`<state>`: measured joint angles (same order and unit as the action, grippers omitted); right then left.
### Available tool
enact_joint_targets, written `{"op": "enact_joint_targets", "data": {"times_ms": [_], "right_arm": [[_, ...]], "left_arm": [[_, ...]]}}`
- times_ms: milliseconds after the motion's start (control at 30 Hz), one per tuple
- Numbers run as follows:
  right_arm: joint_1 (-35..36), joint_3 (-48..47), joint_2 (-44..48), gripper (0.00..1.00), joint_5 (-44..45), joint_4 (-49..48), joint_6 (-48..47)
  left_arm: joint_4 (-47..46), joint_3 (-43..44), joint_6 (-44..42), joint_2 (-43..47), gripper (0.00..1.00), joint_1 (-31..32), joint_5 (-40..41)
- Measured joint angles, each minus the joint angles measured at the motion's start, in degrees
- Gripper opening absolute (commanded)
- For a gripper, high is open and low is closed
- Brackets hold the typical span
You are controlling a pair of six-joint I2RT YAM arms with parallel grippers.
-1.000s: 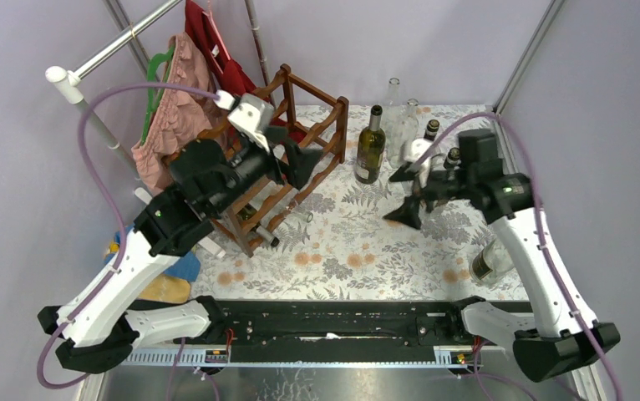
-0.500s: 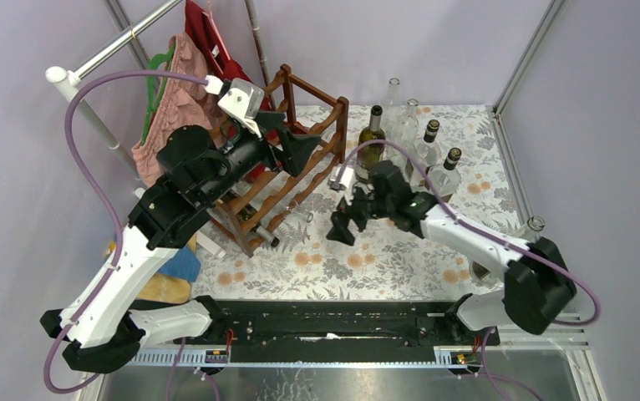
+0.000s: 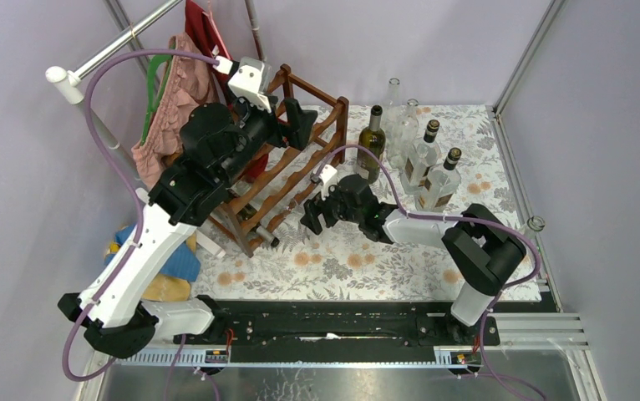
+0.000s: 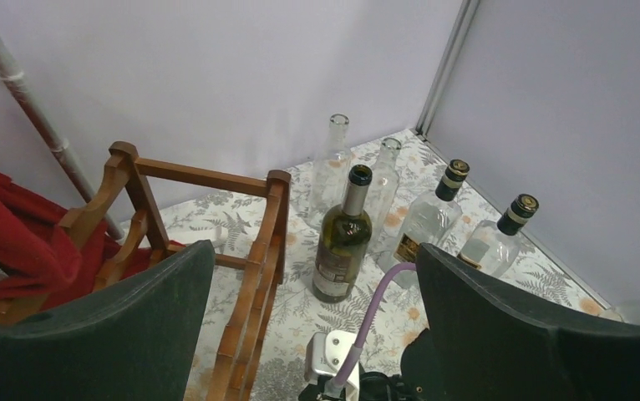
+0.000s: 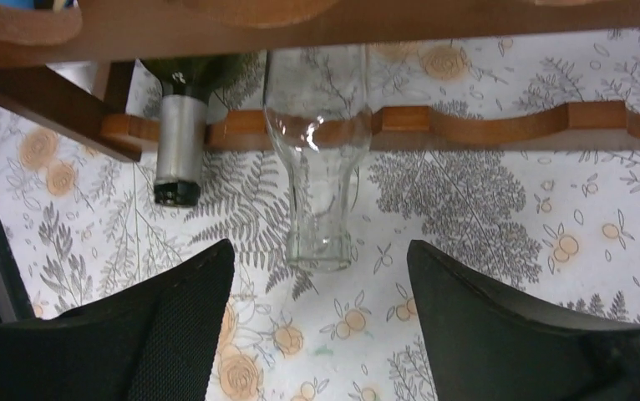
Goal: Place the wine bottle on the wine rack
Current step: Place the wine bottle in the wine rack.
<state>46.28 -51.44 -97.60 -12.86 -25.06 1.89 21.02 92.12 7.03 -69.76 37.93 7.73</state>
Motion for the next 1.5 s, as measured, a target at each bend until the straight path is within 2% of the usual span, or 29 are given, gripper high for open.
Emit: {"op": "enact_joint_targets", "data": {"times_ms": [200, 533, 700, 933, 1200, 1333, 1500], "right_arm": [[0.1, 0.0, -1.6, 0.65, -1.9, -5.1, 0.5], [0.1, 0.0, -3.6, 0.62, -3.7, -5.6, 0.1], [0.2, -0.3, -6.2, 0.54, -3.7, -5.6, 0.2], [0.2, -0.7, -7.4, 0.57, -3.5, -5.7, 0.1], [0.2, -0.7, -7.2, 0.55, -3.2, -6.5, 0.0], [0.2, -0.7, -7.0, 0.50, -3.1, -7.0, 0.1], [0.2, -0.7, -6.5, 0.32, -3.1, -6.9, -0.4]], "left_arm": [[0.0, 0.4, -0.1, 0.0, 0.97, -1.1, 0.7], [-0.1, -0.2, 1.0, 0.7, 0.97, -1.3, 1.0], [-0.1, -0.2, 1.9, 0.9, 0.97, -1.3, 1.1], [-0.1, -0.3, 2.6, 1.7, 0.96, -1.4, 1.0], [-0.1, -1.2, 3.3, 2.6, 0.96, -1.4, 1.0], [-0.1, -1.3, 3.6, 2.7, 0.96, -1.4, 0.9], [-0.1, -1.3, 3.8, 2.7, 0.96, -1.4, 0.4]]}}
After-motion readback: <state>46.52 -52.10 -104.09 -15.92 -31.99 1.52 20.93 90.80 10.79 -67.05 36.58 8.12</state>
